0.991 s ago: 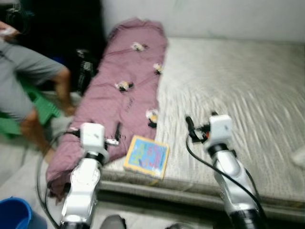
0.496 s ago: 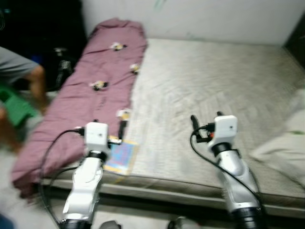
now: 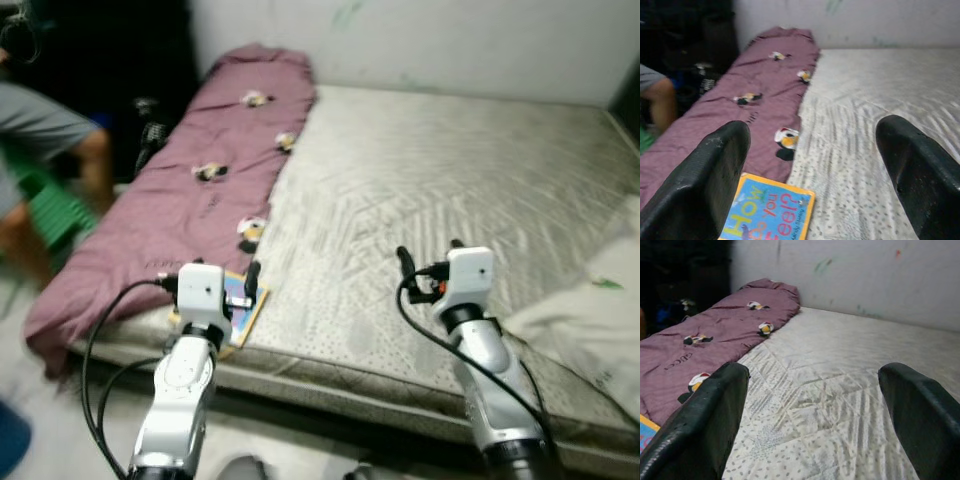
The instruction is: Clean up the room
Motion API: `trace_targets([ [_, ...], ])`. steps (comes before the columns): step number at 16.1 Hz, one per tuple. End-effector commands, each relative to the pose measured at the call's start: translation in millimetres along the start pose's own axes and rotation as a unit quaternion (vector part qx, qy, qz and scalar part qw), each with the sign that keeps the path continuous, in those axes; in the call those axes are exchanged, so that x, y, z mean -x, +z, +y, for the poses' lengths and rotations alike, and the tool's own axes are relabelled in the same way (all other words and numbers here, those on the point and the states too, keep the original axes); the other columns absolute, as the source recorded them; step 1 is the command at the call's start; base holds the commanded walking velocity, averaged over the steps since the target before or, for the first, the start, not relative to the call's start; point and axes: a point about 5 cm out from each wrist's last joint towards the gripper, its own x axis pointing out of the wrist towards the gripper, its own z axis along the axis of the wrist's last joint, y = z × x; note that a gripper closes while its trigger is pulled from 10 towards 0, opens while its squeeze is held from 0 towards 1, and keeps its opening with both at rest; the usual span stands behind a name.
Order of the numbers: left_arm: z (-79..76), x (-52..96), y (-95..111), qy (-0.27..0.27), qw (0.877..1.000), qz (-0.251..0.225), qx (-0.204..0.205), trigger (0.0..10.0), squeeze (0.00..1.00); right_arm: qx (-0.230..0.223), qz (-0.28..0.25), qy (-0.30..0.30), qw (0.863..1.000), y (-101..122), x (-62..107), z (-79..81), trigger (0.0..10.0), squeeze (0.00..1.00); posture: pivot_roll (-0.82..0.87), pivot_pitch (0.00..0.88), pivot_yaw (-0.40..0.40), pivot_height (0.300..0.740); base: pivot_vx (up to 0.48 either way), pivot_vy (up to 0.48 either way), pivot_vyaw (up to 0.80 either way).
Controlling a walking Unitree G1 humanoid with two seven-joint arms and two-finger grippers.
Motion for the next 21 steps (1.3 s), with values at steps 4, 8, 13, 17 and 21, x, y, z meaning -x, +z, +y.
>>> trace_targets([
  [4,1.8,0.1,1.4,0.002,1.0,-0.001,0.0,10.0,0.0,-0.001,-0.005,0.004,1.0,3.4,-1.5,3.4,10.0,0.0,-0.04,0.019,-0.014,0.74,0.0,-0.296,0.0],
  [8,1.2,-0.2,1.5,0.004,1.0,-0.004,0.007,10.0,0.0,0.0,-0.005,0.001,1.0,3.3,-1.7,2.8,10.0,0.0,-0.04,0.018,-0.013,0.74,0.0,-0.069,0.0],
  [13,1.9,-1.2,3.3,0.01,1.0,-0.01,0.013,10.0,0.0,-0.003,-0.004,-0.002,1.0,3.4,-1.4,1.3,10.0,0.0,-0.04,0.018,-0.013,0.74,0.0,0.0,-0.41],
  [17,1.2,-1.4,3.6,0.005,1.0,-0.01,0.015,10.0,0.0,-0.003,-0.004,-0.003,1.0,3.6,-1.7,1.1,10.0,0.0,-0.04,0.02,-0.011,0.74,0.0,0.0,-0.16],
  [21,0.4,-1.6,4.1,0.001,1.0,-0.01,0.011,10.0,0.0,-0.003,-0.004,-0.004,1.0,3.4,-1.4,1.2,10.0,0.0,-0.04,0.02,-0.01,0.74,0.0,0.0,0.0],
])
